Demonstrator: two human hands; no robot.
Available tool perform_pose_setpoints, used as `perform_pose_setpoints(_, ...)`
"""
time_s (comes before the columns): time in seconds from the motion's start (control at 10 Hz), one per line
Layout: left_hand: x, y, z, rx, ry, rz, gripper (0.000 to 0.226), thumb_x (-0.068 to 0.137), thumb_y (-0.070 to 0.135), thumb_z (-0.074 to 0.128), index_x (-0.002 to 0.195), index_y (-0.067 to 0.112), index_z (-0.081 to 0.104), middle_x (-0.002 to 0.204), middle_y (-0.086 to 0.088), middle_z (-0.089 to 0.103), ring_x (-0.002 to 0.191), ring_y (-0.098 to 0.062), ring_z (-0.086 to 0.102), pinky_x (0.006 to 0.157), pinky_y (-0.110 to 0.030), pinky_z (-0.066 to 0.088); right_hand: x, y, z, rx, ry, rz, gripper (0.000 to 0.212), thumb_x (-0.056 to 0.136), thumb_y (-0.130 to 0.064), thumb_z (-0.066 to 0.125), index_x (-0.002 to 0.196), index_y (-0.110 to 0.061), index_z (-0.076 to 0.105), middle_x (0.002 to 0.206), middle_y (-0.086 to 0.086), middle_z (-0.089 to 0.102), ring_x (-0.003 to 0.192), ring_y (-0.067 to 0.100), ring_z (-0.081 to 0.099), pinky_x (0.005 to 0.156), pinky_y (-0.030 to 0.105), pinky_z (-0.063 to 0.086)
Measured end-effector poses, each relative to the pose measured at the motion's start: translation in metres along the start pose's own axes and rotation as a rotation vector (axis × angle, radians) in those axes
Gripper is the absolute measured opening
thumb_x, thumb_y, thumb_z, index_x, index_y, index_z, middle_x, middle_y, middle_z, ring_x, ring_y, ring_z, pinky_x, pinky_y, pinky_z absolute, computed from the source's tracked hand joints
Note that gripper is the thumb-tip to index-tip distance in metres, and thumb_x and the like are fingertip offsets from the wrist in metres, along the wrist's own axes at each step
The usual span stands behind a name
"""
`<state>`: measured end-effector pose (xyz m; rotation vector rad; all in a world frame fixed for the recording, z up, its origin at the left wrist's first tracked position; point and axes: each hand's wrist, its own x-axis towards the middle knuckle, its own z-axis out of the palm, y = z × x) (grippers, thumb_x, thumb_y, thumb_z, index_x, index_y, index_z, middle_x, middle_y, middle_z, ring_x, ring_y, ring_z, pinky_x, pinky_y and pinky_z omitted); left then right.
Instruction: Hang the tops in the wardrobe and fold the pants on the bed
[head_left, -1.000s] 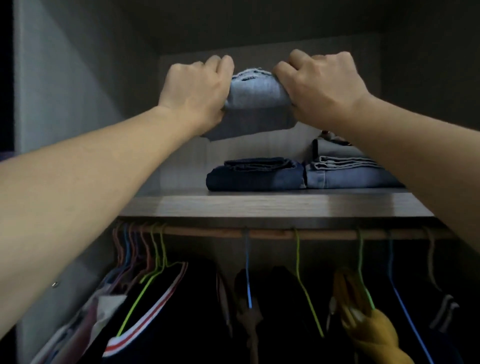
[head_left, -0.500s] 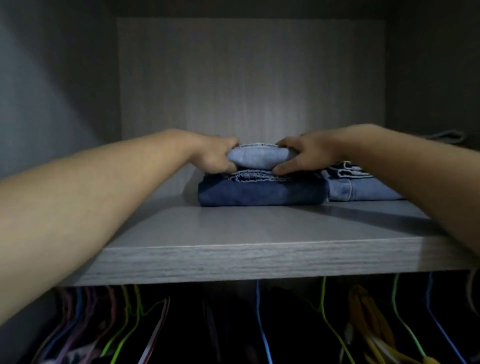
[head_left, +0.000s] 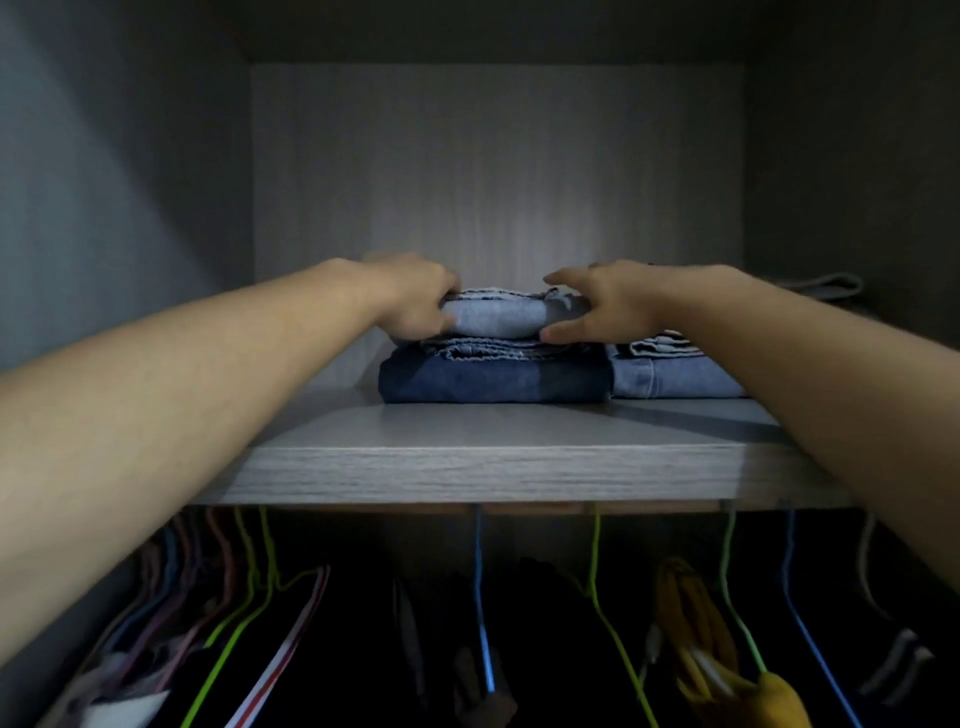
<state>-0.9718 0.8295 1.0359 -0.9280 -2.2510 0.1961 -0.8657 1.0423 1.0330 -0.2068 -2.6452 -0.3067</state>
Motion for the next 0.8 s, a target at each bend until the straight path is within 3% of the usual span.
perform_pose_setpoints(0.1,-0.015,0.015,-0.014,0.097,0.203,-0.059,0.038,0.097,0.042,0.039,0.125,0.025,0.057,0.123,-0.010,0.063,0.111,-0.034,0.058,0.078,-0.037,0.043,-0.031,0.012,-0.007,0.018,0.080,-0.009,0.086,0.086,-0.068,0.056,0.155,-0.029,0.023,0.148,0.013,0.042,0.132,0.034,0.045,0.109,0.044,0.039)
perform_pose_setpoints(0.3,-0.043,0.054,-0.028,0.103,0.391,-0.099,0.036,0.095,0.041,0.039,0.113,0.021,0.062,0.116,-0.013,0.066,0.106,-0.036,0.060,0.074,-0.038,0.041,-0.101,0.054,-0.011,-0.088,0.293,0.106,0.075,0.089,-0.065,0.052,0.150,-0.028,0.031,0.145,0.014,0.042,0.128,0.036,0.049,0.099,0.047,0.045)
perform_pose_setpoints(0.5,-0.077,0.091,-0.026,0.067,0.511,-0.148,0.037,0.099,0.041,0.035,0.104,0.015,0.061,0.108,-0.013,0.066,0.101,-0.036,0.061,0.071,-0.038,0.042,-0.149,0.074,-0.001,-0.016,0.385,0.187,0.065,0.092,-0.062,0.050,0.145,-0.026,0.039,0.136,0.014,0.048,0.122,0.037,0.052,0.094,0.049,0.045)
perform_pose_setpoints(0.7,-0.133,0.101,-0.034,0.016,0.588,-0.170,0.038,0.101,0.039,0.034,0.101,0.010,0.060,0.107,-0.017,0.064,0.100,-0.038,0.058,0.074,-0.041,0.043,-0.199,0.042,-0.004,0.090,0.494,0.196,0.055,0.094,-0.053,0.050,0.141,-0.024,0.045,0.133,0.011,0.052,0.120,0.035,0.053,0.093,0.046,0.046)
perform_pose_setpoints(0.8,-0.163,0.099,-0.033,-0.001,0.630,-0.194,0.037,0.100,0.040,0.034,0.106,0.012,0.059,0.111,-0.015,0.062,0.104,-0.036,0.056,0.080,-0.042,0.043,-0.234,0.015,-0.021,0.231,0.723,0.059,0.051,0.095,-0.049,0.050,0.138,-0.022,0.049,0.130,0.009,0.056,0.118,0.031,0.055,0.096,0.044,0.047)
